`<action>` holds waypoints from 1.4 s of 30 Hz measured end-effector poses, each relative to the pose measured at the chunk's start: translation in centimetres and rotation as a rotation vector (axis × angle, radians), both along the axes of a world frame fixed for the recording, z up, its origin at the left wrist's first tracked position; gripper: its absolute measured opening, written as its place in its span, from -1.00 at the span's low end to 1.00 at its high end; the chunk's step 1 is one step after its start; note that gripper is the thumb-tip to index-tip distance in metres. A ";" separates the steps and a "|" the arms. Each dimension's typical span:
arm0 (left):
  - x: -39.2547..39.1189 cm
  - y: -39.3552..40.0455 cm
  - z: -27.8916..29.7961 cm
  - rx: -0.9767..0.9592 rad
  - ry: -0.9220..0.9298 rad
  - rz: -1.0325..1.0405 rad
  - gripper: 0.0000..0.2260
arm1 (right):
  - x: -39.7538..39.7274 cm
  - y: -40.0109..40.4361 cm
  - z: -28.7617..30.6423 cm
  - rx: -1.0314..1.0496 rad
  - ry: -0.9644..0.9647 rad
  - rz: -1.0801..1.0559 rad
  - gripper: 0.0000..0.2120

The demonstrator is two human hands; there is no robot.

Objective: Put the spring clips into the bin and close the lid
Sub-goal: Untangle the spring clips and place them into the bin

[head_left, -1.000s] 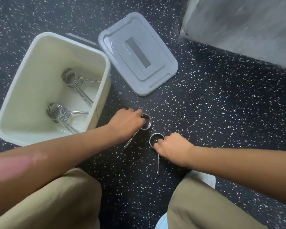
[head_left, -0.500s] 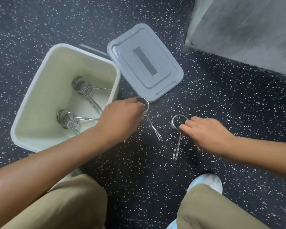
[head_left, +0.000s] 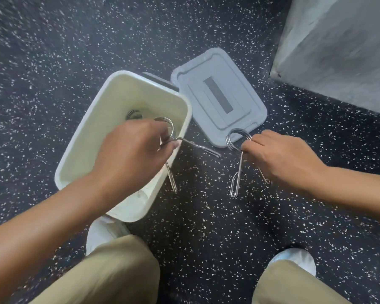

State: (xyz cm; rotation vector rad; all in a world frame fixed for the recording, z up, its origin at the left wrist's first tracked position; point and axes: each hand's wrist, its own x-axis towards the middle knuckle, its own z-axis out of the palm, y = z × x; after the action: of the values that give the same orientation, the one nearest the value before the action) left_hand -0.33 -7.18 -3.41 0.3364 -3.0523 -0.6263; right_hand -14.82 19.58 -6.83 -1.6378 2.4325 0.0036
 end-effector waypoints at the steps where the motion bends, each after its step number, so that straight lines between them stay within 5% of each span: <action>1: 0.3 -0.7 -0.1 0.001 -0.006 0.019 -0.73 | -0.1 -0.5 0.1 0.011 0.005 -0.005 -0.81; 7: 2.5 -4.4 -1.2 0.013 -0.089 0.166 -0.73 | 0.0 -2.5 0.7 0.014 0.010 -0.022 -0.89; 13: 4.0 -6.7 -3.7 -0.029 -0.234 0.260 -0.70 | 0.3 -4.0 0.9 0.004 -0.014 -0.021 -0.73; 24: 4.9 -7.6 -8.4 -0.064 -0.559 0.244 -0.75 | 0.3 -6.5 1.7 -0.041 -0.033 -0.076 -0.82; 30: 5.5 -8.1 -9.1 -0.041 -0.581 0.200 -0.93 | 0.0 -8.0 2.4 -0.069 -0.027 -0.081 -0.80; 37: 6.6 -8.2 -8.6 -0.045 -0.539 0.180 -0.88 | -0.9 -11.3 4.9 -0.172 0.003 -0.070 -0.78; 42: 6.7 -8.1 -6.2 0.038 -0.493 0.252 -0.65 | -1.1 -16.4 5.5 -0.176 0.050 0.098 -0.71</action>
State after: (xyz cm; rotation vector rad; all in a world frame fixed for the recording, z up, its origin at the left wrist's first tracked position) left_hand 6.38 -15.26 -9.65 0.9968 -3.3573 -0.6702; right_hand -15.94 3.22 -1.28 -1.8505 2.4483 -0.1603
